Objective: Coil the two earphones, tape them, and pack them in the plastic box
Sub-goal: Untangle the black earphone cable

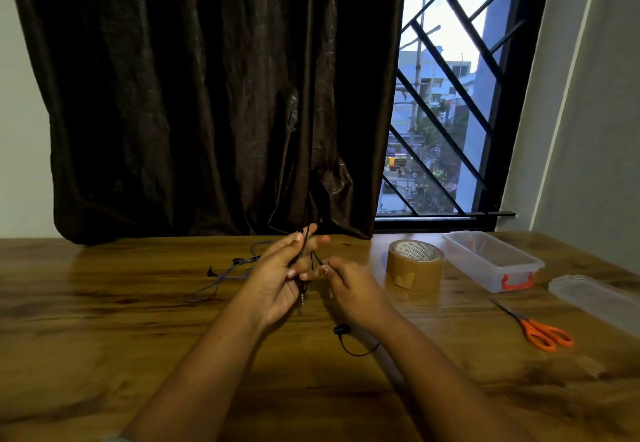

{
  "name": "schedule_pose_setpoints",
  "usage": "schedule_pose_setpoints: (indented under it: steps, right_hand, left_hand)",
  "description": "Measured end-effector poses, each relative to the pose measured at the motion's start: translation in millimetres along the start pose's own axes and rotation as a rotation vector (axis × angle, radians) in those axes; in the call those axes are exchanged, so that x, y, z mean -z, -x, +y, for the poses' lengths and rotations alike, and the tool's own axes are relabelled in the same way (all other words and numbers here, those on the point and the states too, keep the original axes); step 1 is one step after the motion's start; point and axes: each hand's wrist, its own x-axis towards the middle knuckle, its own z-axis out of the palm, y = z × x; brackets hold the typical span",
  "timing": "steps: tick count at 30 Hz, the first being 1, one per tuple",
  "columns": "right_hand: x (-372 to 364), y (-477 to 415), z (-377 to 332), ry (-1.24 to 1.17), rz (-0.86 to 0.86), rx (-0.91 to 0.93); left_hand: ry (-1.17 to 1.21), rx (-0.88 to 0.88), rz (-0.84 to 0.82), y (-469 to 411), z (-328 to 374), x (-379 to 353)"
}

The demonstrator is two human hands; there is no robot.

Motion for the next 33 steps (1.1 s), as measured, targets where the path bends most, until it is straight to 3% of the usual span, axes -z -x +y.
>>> schedule_pose_setpoints:
  steps: [3, 10, 13, 16, 19, 24, 29, 33]
  right_hand:
    - [3.1, 3.0, -5.0, 0.165, -0.154, 0.041]
    - [9.7, 6.9, -32.0, 0.209, -0.309, 0.148]
    - [13.3, 5.3, -33.2, 0.165, -0.313, 0.148]
    - [25.8, 0.6, -29.7, 0.026, -0.183, 0.136]
    - [40.9, -2.0, -16.8, -0.016, 0.05, 0.134]
    - [49.2, -2.9, -4.7, -0.138, 0.243, 0.096]
    - [45.0, -6.1, -5.7, -0.534, 0.261, -0.046]
    - [44.0, -4.3, 1.5, -0.521, 0.247, -0.113]
  left_hand:
    - [-0.109, -0.056, 0.044, -4.7, -3.6, 6.4]
    - [-0.532, -0.235, 0.259, -13.5, -1.6, 26.0]
    - [-0.819, -0.248, 0.198, -15.5, -2.0, 31.9]
    - [-0.992, -0.175, 0.052, -12.4, -6.7, 30.0]
    - [-0.894, 0.043, -0.049, -2.3, -13.7, 15.8]
    - [-0.496, 0.306, -0.236, 10.0, -11.0, -13.4]
    - [-0.268, 0.322, -0.302, 10.4, -5.5, -12.2]
    - [-0.094, 0.297, -0.297, 9.0, -2.7, -11.0]
